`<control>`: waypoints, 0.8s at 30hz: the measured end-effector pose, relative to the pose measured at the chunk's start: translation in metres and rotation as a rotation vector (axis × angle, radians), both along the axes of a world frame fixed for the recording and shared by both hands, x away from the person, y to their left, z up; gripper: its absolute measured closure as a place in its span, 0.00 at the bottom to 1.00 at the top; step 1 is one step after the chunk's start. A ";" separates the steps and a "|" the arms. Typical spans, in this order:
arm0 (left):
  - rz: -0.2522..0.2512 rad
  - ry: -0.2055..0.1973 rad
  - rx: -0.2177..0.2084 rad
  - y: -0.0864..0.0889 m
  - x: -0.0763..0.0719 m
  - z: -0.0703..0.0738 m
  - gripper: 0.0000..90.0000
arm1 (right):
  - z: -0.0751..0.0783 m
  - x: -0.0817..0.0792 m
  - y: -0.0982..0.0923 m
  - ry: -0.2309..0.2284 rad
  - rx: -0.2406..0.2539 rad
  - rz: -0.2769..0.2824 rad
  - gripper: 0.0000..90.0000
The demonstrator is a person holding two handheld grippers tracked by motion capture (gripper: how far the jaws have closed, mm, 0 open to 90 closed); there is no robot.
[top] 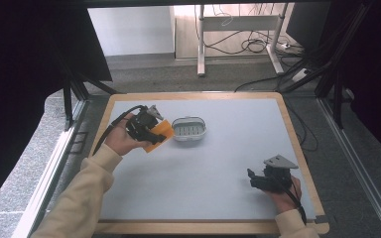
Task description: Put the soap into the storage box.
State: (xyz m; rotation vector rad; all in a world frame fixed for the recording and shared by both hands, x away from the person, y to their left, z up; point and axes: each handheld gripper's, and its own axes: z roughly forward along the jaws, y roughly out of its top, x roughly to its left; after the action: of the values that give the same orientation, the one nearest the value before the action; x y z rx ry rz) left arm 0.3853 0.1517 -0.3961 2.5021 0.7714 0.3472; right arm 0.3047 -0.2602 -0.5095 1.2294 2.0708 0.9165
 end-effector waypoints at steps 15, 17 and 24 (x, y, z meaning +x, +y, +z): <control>-0.045 -0.016 0.025 -0.015 0.019 0.005 0.69 | -0.001 0.000 -0.001 0.001 -0.001 -0.006 0.18; -0.053 -0.022 0.032 -0.016 0.021 0.004 0.69 | 0.000 0.000 -0.001 0.001 0.000 -0.006 0.18; -0.068 -0.012 0.043 -0.018 0.031 0.001 0.69 | -0.001 0.001 -0.001 0.002 -0.004 -0.004 0.18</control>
State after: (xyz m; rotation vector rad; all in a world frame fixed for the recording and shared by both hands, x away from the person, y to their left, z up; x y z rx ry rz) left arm 0.4164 0.1335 -0.3951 2.5570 0.6789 0.3582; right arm 0.3053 -0.2607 -0.5104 1.2323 2.0703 0.9089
